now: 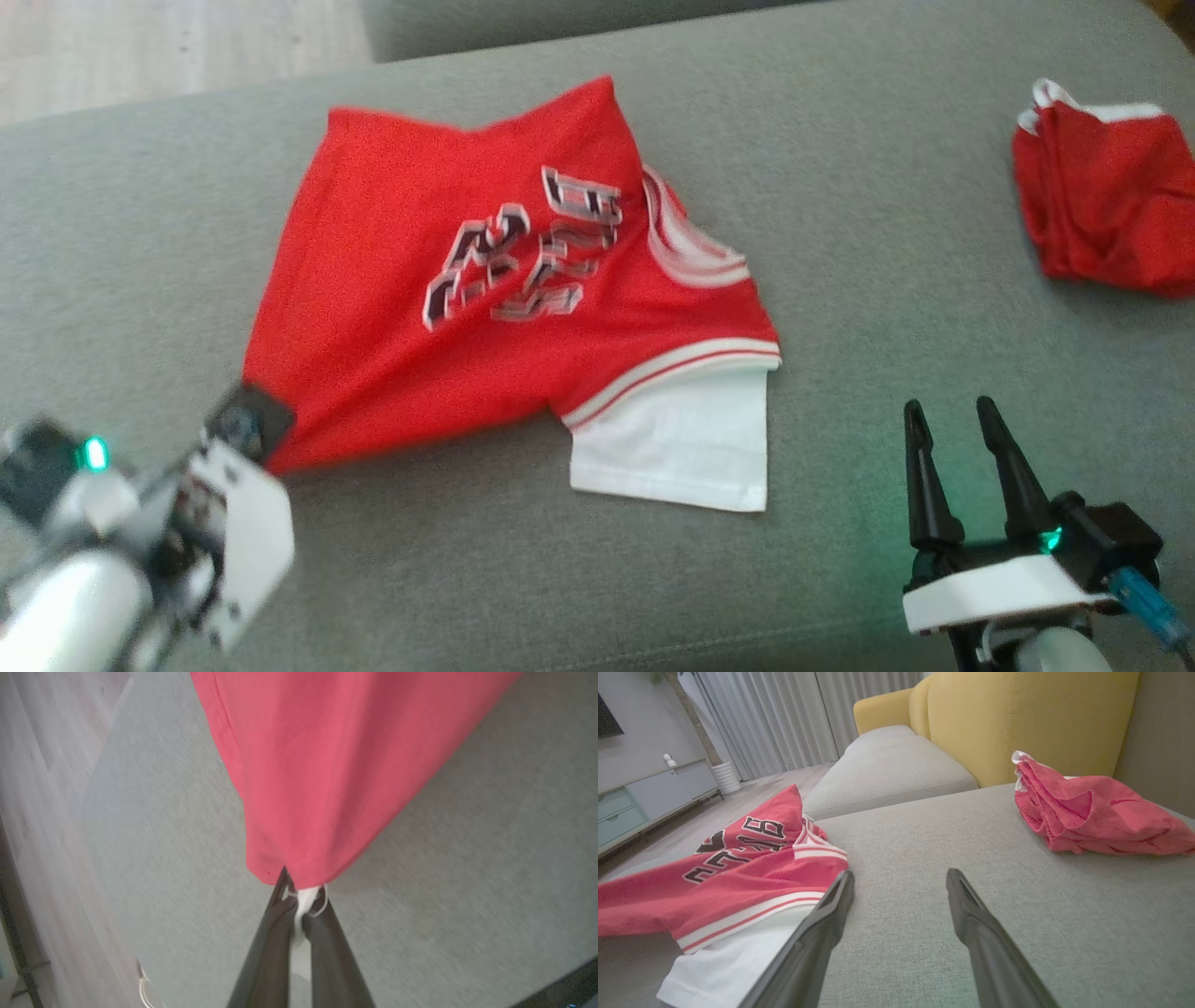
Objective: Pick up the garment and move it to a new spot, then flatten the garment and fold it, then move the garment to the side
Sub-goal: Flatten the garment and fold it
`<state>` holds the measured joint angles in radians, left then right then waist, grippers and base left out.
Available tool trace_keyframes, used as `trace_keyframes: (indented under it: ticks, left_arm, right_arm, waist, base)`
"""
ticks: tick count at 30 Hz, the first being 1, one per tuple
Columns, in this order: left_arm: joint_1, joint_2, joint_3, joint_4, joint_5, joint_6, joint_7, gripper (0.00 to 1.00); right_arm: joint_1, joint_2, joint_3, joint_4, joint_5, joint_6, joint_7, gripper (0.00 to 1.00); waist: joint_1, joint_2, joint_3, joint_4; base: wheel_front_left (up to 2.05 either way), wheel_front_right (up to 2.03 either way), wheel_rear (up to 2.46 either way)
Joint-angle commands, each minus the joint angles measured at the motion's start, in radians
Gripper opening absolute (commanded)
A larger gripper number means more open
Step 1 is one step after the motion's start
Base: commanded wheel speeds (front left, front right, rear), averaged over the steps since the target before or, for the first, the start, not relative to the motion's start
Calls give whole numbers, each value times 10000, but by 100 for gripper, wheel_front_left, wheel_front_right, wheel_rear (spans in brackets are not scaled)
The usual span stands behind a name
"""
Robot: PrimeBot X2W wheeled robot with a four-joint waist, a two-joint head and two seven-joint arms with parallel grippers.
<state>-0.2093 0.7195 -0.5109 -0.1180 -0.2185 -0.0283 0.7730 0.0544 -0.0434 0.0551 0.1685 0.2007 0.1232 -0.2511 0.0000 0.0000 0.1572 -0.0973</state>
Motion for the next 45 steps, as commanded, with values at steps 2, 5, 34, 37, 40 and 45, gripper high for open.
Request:
trace_keyframes:
  ticks: [2,5,34,37,40,45]
  left_arm:
    - [524,360,640,-613,7,702,-328,2]
    - [1298,-43,704,-644,109,1472,-1197,100]
    - [4439,-4619,1935,812,-1336,4138,-10195,100]
    - [4422,-4828,1968,1197,-1227,3807,-10325,100]
    - [4373,-5048,2114,1174,-952,3455,-10341,100]
    - [4335,-5379,2411,1041,-519,2893,-10345,100]
  right_arm:
    - [144,-68,138,-260,-171,75,-107,100]
    - [242,-68,162,-221,-254,75,-107,100]
    - [1291,-68,-513,-661,-779,75,-107,100]
    - [1321,-68,-537,-660,-834,75,-107,100]
    - [1389,-68,-532,-640,-889,75,-107,100]
    - [1454,-68,-400,-578,-916,75,-107,100]
  waist:
    - [0,0,-215,304]
    - [0,0,-280,394]
    - [0,0,-2043,1036]
    - [0,0,-2119,1177]
    - [0,0,-2174,1322]
    - [0,0,-2196,1476]
  base:
    - [0,0,0]
    - [0,0,0]
    - [0,0,0]
    - [0,0,0]
    - [0,0,0]
    - [0,0,0]
